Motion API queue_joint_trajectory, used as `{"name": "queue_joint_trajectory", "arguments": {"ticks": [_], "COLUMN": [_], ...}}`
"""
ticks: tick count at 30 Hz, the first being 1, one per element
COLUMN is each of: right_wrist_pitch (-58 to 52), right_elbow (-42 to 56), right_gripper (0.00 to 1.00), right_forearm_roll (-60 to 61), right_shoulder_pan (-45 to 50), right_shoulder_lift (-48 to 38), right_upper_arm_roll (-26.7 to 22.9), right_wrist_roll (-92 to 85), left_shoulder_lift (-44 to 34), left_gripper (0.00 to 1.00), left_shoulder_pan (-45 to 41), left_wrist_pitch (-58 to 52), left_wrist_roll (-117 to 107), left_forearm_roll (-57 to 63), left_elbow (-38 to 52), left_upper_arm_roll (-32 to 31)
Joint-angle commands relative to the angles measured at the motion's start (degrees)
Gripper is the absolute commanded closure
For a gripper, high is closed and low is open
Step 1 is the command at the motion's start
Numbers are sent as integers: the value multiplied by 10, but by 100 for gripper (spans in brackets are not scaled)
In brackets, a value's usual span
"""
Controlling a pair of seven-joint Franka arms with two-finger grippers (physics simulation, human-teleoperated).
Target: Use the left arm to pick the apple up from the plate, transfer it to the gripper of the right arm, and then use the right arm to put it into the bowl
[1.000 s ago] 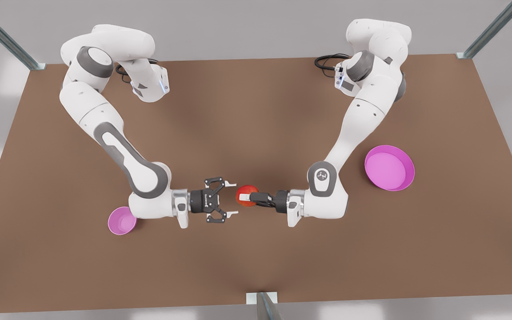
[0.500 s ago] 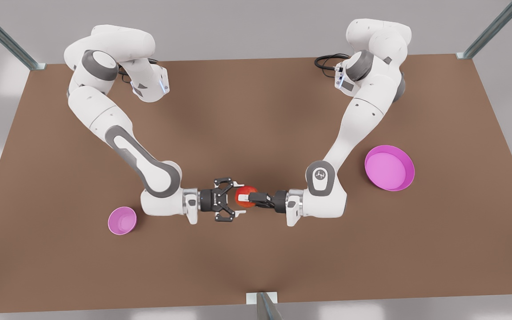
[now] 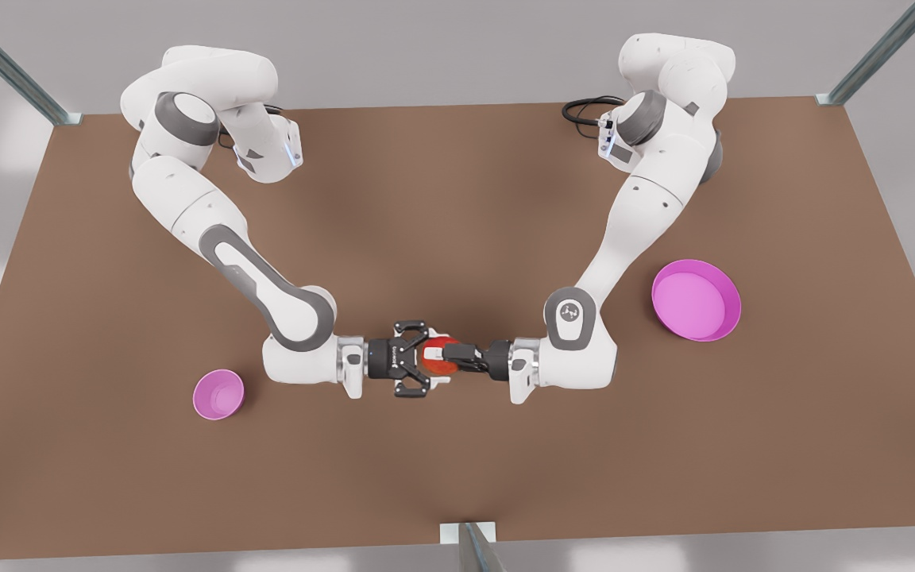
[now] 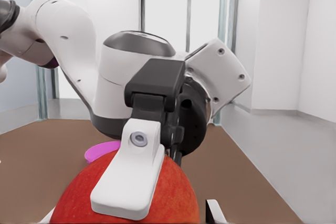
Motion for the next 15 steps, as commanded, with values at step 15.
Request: {"name": "queue_joint_trajectory", "arguments": {"ticks": [15], "right_wrist_pitch": [-27], "right_elbow": [1], "right_gripper": [28], "right_forearm_roll": [-28], "right_shoulder_pan": [-35], "right_shoulder_lift": [-10], "right_upper_arm_roll": [-1], "right_wrist_roll": [-13], "left_shoulder_lift": [-5], "left_gripper": [0], "left_shoulder_pan": [3], "left_wrist_pitch": [-4], "left_wrist_roll": [10], "left_forearm_roll": [-2], "left_elbow": [-1], "left_upper_arm_roll": [-1]}}
